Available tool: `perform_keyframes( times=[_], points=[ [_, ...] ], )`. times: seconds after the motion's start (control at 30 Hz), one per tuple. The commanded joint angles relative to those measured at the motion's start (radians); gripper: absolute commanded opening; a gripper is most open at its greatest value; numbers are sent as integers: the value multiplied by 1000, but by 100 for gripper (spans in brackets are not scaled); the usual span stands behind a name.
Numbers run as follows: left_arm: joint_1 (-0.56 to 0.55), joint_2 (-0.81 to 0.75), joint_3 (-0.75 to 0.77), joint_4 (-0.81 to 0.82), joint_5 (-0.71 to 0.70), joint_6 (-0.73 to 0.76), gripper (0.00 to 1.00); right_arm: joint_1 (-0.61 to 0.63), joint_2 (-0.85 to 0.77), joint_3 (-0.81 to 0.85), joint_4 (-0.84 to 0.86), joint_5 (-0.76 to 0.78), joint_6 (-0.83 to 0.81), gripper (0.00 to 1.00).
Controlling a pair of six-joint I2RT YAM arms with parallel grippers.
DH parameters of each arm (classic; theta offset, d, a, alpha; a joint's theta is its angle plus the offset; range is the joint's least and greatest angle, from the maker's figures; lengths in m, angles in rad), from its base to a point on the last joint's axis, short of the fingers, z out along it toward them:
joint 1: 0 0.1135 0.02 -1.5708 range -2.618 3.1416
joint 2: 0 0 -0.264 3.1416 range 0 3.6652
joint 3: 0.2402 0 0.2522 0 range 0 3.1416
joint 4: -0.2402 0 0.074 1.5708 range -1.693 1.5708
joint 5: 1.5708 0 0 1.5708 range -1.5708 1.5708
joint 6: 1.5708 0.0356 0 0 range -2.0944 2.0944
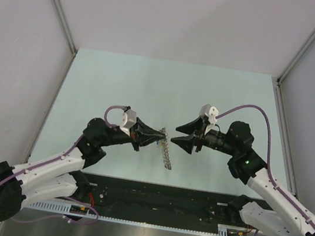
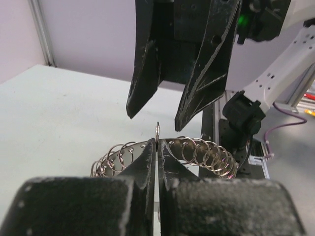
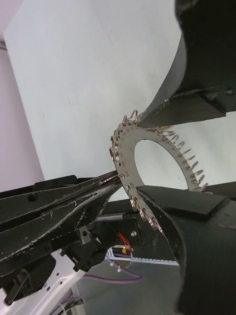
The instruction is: Put the keys on the keyring
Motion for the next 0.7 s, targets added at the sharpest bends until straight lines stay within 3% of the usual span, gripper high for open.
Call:
perform_keyframes(
  times=[0.0, 0.17, 0.47, 0.67],
  points=[
    [-3, -25, 2, 150, -31, -60, 0, -7, 9, -10, 166, -54, 43, 53],
    [-3, -22, 0, 161, -32, -74, 1, -16, 26, -29, 233, -50, 66, 47],
    [-1, -82, 6, 52, -115, -38, 0, -42, 55, -30, 249, -42, 59, 48],
    [-1, -67, -1, 82, -104, -69, 0, -35, 75, -29, 313, -103, 97, 48]
  ],
)
